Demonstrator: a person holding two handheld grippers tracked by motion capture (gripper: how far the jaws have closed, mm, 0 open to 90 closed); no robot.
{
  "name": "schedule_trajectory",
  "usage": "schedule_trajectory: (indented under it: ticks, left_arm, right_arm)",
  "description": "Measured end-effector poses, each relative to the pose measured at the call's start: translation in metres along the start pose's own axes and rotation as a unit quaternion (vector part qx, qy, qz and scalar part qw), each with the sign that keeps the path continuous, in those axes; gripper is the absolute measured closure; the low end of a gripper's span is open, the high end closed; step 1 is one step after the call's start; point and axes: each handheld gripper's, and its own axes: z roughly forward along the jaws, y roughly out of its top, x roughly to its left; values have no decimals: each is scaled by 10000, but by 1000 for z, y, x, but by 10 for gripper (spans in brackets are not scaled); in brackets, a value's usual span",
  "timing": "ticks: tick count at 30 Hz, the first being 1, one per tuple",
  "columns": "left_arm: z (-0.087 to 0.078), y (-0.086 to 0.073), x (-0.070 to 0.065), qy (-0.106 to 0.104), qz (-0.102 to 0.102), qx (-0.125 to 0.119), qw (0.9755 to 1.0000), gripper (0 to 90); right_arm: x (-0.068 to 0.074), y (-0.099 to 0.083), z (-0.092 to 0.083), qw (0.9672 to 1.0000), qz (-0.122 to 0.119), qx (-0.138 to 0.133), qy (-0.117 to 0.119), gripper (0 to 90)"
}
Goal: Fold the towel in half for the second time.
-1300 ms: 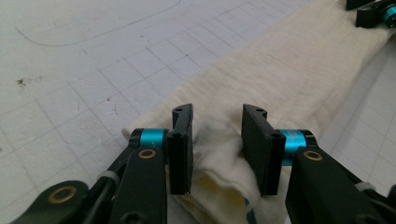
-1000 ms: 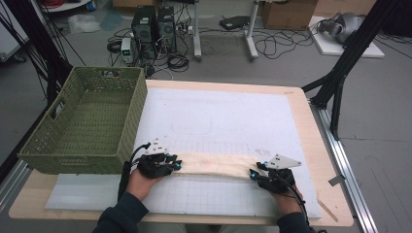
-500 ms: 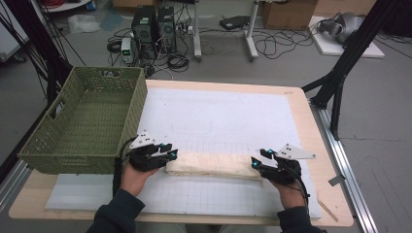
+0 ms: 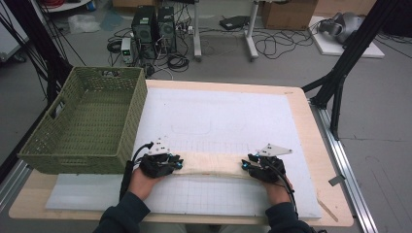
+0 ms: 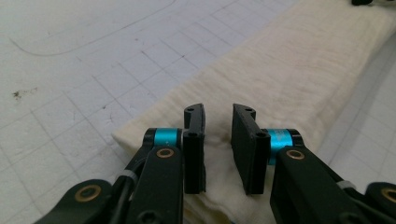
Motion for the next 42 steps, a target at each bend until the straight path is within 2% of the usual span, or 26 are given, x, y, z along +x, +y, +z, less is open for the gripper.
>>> schedule_trajectory:
  ticks: [3, 8, 9, 13, 17, 19, 21, 23, 25, 29, 34, 38, 42]
  left_arm:
    - [0, 0, -1, 95, 56, 35, 9999, 770]
    - [-1, -1, -1, 131, 54, 48, 9999, 782]
    - [-1, -1, -1, 134, 51, 44, 9999, 782]
    - [-3, -2, 0, 158, 70, 40, 9998, 783]
    - [-3, -2, 0, 169, 22, 22, 9999, 777]
    - [-5, -2, 2, 129, -52, -29, 9999, 749]
    - [-9, -1, 5, 150, -173, -184, 9996, 664]
    - [-16, 2, 9, 205, -330, -463, 9982, 617]
    - [-25, 4, 13, 207, -468, -772, 9957, 567]
    - [-37, 7, 17, 201, -555, -1256, 9903, 504]
    - [-42, 8, 18, 151, -690, -1488, 9864, 395]
    - [-44, 10, 13, 314, -684, -1646, 9835, 212]
    - [-47, 12, 11, 239, -495, -1716, 9836, 185]
  right_arm:
    - [-5, -6, -1, 9999, -30, 127, -84, 630]
    - [-16, -14, -8, 9997, 140, 89, -153, 625]
    - [-16, -15, -9, 9996, 202, 78, -155, 625]
    - [-14, -17, -12, 9997, 83, 86, -230, 624]
    - [-15, -18, -15, 9997, 129, 36, -195, 595]
    - [-15, -18, -20, 9998, 75, -78, -138, 585]
    - [-15, -17, -27, 9995, 97, -276, -106, 566]
    - [-16, -15, -36, 9985, 195, -511, -102, 547]
    - [-18, -13, -45, 9971, 249, -705, -131, 533]
    - [-19, -12, -57, 9954, 264, -879, -259, 488]
    - [-23, -14, -64, 9943, 271, -952, -390, 402]
    - [-23, -14, -67, 9943, 202, -958, -416, 334]
    - [-26, -15, -70, 9938, 269, -983, -451, 254]
